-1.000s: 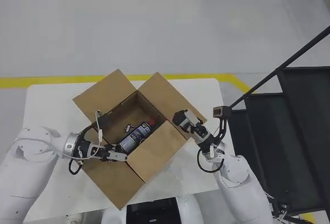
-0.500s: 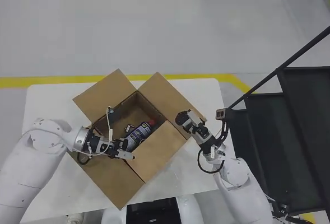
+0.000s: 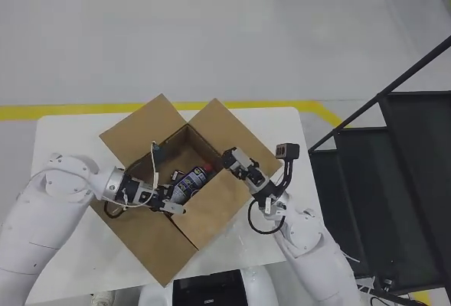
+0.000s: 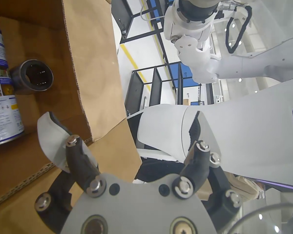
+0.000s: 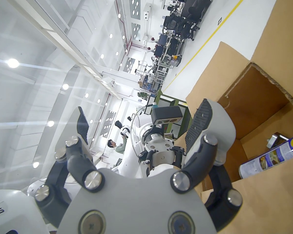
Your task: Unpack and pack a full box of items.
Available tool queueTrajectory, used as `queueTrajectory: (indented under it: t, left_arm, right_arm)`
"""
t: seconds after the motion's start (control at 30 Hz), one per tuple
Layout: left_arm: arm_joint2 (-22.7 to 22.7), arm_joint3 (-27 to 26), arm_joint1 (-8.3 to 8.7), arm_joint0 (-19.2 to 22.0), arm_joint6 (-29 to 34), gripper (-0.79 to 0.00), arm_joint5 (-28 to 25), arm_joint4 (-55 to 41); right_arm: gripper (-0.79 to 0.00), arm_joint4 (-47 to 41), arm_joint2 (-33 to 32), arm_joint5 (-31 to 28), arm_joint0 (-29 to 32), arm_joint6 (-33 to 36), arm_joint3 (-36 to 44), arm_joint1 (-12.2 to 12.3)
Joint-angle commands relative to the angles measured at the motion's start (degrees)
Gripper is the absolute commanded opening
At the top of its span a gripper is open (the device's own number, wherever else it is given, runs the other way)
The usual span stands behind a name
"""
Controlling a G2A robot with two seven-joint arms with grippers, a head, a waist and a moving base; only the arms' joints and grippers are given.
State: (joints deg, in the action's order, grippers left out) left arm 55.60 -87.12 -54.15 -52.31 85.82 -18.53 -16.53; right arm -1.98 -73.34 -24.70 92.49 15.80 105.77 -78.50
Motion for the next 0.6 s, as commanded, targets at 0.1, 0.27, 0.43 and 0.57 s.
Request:
queueTrajectory:
  t: [0.1,0.27,0.43,0.57]
  left_arm:
    - [-10.2,2.9,-2.15,8.2,2.1,0.000,2.1,-1.7]
    - [-20.7,8.2,-4.58,14.9,1.3,0.000,1.4,-1.9]
    - [-27.4,14.4,-6.55,19.4,-2.0,0.000,-2.0,-1.2]
    - [-30.3,18.2,-7.30,21.7,-4.7,0.000,-4.7,-1.2]
  right_arm:
    - [0.000,0.6,-2.4,-0.4,3.5,-2.5,2.3,0.4]
    - [0.000,-0.7,-5.1,-2.2,6.6,-4.3,4.2,0.7]
    - [0.000,-3.1,-7.2,-3.0,8.4,-2.1,4.7,1.2]
    - [0.000,-3.5,-9.3,-2.0,9.7,-1.6,5.0,1.5]
